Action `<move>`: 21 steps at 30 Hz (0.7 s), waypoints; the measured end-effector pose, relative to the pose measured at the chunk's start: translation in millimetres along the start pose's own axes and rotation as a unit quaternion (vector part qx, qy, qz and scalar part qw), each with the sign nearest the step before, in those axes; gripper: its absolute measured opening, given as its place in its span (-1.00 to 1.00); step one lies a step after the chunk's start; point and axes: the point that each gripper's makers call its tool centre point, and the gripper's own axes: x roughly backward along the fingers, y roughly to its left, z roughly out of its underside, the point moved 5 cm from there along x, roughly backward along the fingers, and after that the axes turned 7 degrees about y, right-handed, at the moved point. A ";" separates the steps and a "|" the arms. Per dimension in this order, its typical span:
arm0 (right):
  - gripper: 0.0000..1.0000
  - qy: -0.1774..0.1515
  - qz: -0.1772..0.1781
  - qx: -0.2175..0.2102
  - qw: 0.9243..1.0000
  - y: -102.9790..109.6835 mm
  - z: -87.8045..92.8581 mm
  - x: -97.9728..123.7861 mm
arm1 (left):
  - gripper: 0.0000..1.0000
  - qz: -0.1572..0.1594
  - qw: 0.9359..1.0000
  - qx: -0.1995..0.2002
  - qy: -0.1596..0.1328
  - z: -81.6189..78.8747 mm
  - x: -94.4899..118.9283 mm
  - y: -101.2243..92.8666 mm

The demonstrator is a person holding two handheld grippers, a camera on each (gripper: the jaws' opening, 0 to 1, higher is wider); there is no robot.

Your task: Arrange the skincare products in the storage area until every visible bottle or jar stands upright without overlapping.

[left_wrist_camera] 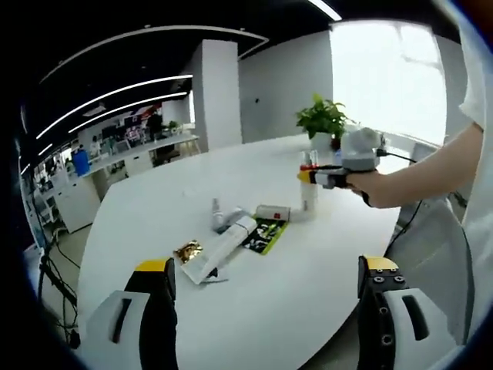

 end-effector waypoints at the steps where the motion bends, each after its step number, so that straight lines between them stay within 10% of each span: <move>1: -0.43 0.000 0.001 -0.004 1.000 0.3 0.7 0.6 | 0.94 0.001 1.000 0.002 -0.002 -0.3 -0.2 0.2; 21: -0.44 0.018 -0.002 0.013 1.000 2.0 10.2 1.9 | 0.94 -0.003 0.999 0.044 -0.010 -1.4 6.6 11.1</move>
